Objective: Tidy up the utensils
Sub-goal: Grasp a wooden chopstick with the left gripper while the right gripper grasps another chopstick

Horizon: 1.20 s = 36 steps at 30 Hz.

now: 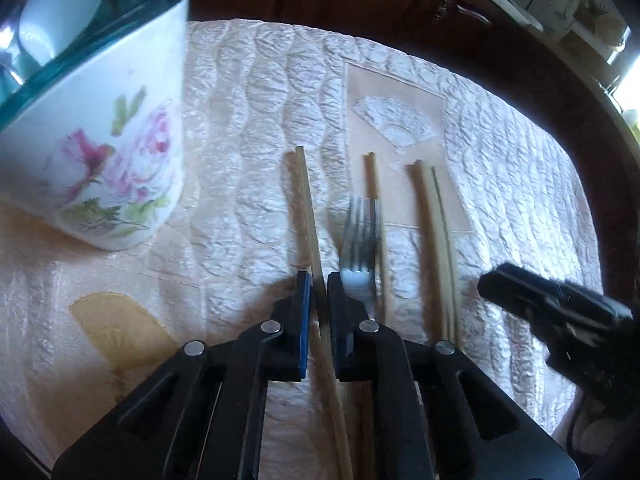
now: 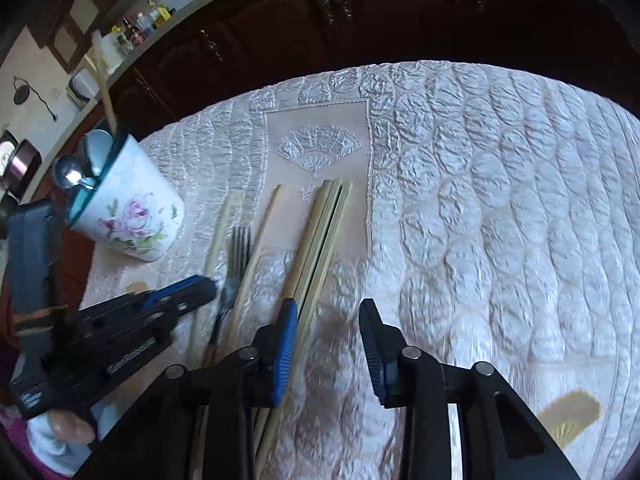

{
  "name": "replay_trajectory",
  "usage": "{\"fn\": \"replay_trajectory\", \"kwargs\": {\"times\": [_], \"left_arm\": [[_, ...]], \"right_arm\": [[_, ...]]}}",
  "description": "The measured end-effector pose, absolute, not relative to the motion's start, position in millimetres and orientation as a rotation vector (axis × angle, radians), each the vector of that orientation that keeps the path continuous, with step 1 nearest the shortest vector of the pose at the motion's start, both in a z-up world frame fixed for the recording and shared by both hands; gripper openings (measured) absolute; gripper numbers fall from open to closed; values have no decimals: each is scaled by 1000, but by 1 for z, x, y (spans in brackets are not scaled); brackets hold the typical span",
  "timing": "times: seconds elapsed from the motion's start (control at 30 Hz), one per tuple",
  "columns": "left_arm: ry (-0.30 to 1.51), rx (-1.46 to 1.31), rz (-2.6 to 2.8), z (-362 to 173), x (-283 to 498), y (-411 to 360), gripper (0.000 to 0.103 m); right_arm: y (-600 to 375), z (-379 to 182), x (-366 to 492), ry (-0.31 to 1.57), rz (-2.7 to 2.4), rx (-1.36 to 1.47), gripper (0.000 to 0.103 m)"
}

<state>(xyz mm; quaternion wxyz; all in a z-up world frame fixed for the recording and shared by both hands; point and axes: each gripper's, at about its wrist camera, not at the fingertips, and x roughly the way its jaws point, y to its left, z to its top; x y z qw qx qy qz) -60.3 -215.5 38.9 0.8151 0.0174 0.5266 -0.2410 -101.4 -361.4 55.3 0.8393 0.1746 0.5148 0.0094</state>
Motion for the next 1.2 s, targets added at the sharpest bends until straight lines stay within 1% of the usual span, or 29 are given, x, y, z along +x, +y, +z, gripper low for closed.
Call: {"fn": "replay_trajectory", "kwargs": {"times": [0.23, 0.33, 0.37, 0.4, 0.57, 0.7, 0.87, 0.93, 1.2], "left_arm": [[1121, 38, -505, 39, -59, -198, 6], [1125, 33, -509, 39, -59, -197, 6], [1127, 30, -511, 39, -58, -198, 6], [1128, 28, -513, 38, -58, -198, 6], [1130, 15, -521, 37, -59, -202, 6], [1137, 4, -541, 41, -66, -193, 5], [1140, -4, -558, 47, -79, -176, 4], [1148, -9, -560, 48, -84, -170, 4], [1162, -13, -535, 45, -102, -150, 4]], "right_arm": [[-340, 43, -73, 1106, 14, 295, 29], [-335, 41, -67, 1107, 33, 294, 23], [-335, 41, -66, 1105, 52, 310, 16], [-335, 41, -66, 1103, 72, 332, 14], [-353, 44, -91, 1081, 104, 450, 10], [-365, 47, -120, 1064, 108, 506, 10], [-376, 42, -148, 1116, 52, 460, 10], [-383, 41, -149, 1110, 39, 472, 14], [-389, 42, -133, 1115, 25, 401, 14]]}}
